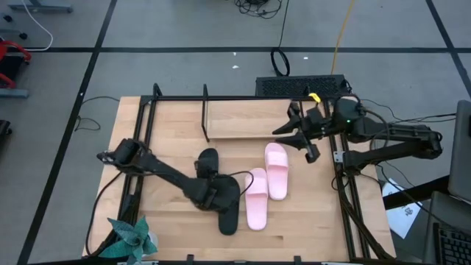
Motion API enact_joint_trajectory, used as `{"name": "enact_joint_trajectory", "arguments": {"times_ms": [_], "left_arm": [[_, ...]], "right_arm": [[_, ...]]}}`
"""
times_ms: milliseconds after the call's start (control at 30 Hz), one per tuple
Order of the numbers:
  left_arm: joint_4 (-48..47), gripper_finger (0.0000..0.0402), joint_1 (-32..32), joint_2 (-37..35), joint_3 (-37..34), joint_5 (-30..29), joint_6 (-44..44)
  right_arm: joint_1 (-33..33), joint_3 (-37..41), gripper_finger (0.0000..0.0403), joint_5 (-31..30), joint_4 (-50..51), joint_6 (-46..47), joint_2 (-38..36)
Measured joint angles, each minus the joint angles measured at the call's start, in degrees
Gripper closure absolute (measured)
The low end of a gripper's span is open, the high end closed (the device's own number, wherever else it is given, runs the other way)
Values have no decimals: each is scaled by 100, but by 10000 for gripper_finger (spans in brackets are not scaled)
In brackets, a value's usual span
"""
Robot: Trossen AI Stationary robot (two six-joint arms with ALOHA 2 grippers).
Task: Pick and place slides into the shelf
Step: Put the top black slide on the shelf
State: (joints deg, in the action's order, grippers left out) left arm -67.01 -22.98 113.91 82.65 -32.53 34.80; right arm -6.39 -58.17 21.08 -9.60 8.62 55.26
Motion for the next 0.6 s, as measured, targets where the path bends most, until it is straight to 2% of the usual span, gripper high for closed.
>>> {"name": "enact_joint_trajectory", "arguments": {"times_ms": [100, 267, 500, 600], "left_arm": [[93, 151, 201, 332, 7, -120, -251], [-56, 151, 399, 566, 11, -581, 59], [-86, 153, 411, 573, 9, -600, 26], [-85, 173, 411, 575, 7, -612, -11]], "right_arm": [[11, 0, 305, 2, 19, -12, -92], [13, 0, 305, 12, 183, 19, -156], [13, 0, 305, 11, 279, -33, -132], [13, 0, 305, 11, 265, -33, -135]]}}
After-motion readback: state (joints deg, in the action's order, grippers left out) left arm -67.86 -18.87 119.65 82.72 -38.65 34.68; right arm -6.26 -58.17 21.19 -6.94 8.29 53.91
